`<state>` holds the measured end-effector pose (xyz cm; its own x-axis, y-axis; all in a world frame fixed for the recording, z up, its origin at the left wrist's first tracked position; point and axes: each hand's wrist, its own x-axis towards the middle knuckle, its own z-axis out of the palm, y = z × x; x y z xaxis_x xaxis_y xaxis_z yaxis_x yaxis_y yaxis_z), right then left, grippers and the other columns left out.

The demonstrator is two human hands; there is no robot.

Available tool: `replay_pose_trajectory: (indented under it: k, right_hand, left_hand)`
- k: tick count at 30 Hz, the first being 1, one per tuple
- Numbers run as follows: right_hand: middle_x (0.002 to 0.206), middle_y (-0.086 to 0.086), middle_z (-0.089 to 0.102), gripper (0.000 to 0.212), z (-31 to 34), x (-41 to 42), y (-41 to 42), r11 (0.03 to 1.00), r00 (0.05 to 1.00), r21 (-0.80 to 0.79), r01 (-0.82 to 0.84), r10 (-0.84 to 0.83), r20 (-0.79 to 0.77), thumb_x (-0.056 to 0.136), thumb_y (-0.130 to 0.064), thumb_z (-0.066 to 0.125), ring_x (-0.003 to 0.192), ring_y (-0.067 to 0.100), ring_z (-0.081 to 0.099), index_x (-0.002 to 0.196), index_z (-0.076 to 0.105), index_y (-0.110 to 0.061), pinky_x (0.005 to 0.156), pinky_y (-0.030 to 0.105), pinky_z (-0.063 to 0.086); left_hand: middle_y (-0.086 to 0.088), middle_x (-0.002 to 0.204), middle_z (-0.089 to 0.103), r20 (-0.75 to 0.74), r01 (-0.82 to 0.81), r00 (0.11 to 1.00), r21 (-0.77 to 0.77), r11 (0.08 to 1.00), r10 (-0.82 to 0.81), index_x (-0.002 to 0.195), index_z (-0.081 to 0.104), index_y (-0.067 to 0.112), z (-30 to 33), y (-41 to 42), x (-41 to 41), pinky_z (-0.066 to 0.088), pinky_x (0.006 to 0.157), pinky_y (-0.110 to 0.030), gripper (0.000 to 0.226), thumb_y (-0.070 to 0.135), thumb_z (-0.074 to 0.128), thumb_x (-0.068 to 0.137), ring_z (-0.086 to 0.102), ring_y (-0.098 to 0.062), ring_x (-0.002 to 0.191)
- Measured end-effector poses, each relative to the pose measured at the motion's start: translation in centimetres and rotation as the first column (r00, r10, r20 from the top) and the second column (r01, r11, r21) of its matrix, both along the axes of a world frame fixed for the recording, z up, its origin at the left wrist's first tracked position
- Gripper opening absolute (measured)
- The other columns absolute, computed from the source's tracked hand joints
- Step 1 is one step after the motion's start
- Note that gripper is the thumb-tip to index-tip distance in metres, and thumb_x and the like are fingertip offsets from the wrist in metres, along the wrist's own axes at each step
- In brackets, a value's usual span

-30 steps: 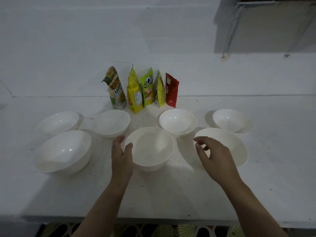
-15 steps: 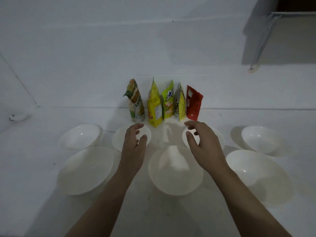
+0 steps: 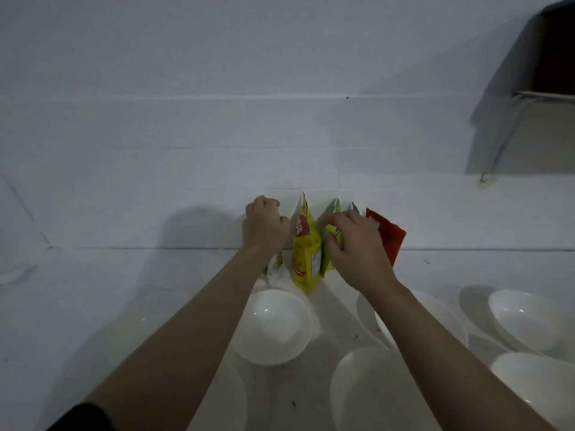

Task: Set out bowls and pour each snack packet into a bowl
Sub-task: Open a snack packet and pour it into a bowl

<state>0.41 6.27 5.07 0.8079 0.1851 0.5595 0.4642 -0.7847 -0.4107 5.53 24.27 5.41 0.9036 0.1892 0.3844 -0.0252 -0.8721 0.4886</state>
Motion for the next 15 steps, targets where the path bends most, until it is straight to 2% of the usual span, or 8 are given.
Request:
replay_pose_trajectory:
  k: [2,4,8,10,12,15]
  right_hand:
    - [0.108,0.001,0.063,0.024,0.2,0.9,1.1,1.000,1.000,-0.017,0.019,-0.018,0.006,0.090,-0.016,0.055,0.100,0.027,0.058,0.110,0.066,-0.021,0.085,0.042,0.045]
    - [0.110,0.001,0.062,0.023,0.2,1.6,2.2,0.999,0.999,-0.023,0.039,-0.039,-0.014,0.091,-0.016,0.054,0.104,0.027,0.057,0.110,0.066,-0.021,0.088,0.046,0.047]
    - [0.111,0.000,0.060,0.023,0.1,2.2,3.6,0.996,0.996,-0.043,0.083,-0.084,-0.039,0.092,-0.016,0.053,0.107,0.025,0.054,0.111,0.065,-0.020,0.091,0.048,0.046]
    - [0.111,0.000,0.061,0.024,0.0,2.3,4.0,0.993,0.993,-0.055,0.102,-0.105,-0.048,0.092,-0.016,0.052,0.107,0.024,0.054,0.112,0.065,-0.020,0.092,0.048,0.045]
    - [0.110,0.000,0.062,0.024,-0.1,2.2,4.2,0.991,0.990,-0.055,0.126,-0.128,-0.052,0.092,-0.015,0.052,0.107,0.024,0.055,0.112,0.066,-0.021,0.092,0.047,0.046]
    - [0.107,0.000,0.062,0.025,-0.2,1.6,4.6,0.989,0.989,-0.048,0.140,-0.142,-0.044,0.092,-0.014,0.052,0.103,0.024,0.056,0.113,0.065,-0.021,0.088,0.047,0.047]
  left_hand:
    - [-0.015,0.136,0.044,-0.115,-0.066,0.991,0.075,0.995,0.074,0.130,0.046,0.003,-0.3,0.6,2.0,0.044,0.094,-0.045,0.040,0.021,0.044,0.094,0.039,-0.033,0.124]
    - [-0.016,0.135,0.043,-0.205,-0.112,0.971,0.068,0.991,0.124,0.134,0.039,0.006,-0.8,1.2,3.3,0.045,0.092,-0.046,0.045,0.028,0.044,0.096,0.041,-0.034,0.122]
    - [-0.017,0.131,0.043,-0.294,-0.151,0.947,-0.060,0.987,0.128,0.137,0.039,0.005,-2.2,2.5,4.5,0.046,0.087,-0.043,0.047,0.033,0.044,0.099,0.050,-0.034,0.116]
    - [-0.017,0.129,0.049,-0.344,-0.160,0.934,-0.161,0.974,0.096,0.133,0.043,0.003,-2.6,3.1,4.7,0.046,0.086,-0.041,0.041,0.026,0.042,0.100,0.054,-0.033,0.114]
    - [-0.017,0.124,0.057,-0.340,-0.151,0.939,-0.259,0.954,0.056,0.130,0.045,0.003,-2.8,3.6,4.6,0.045,0.080,-0.038,0.034,0.017,0.042,0.098,0.057,-0.033,0.110]
    - [-0.017,0.119,0.059,-0.265,-0.155,0.962,-0.323,0.934,0.068,0.126,0.047,0.002,-2.6,4.2,3.8,0.041,0.073,-0.035,0.031,0.014,0.042,0.098,0.058,-0.033,0.105]
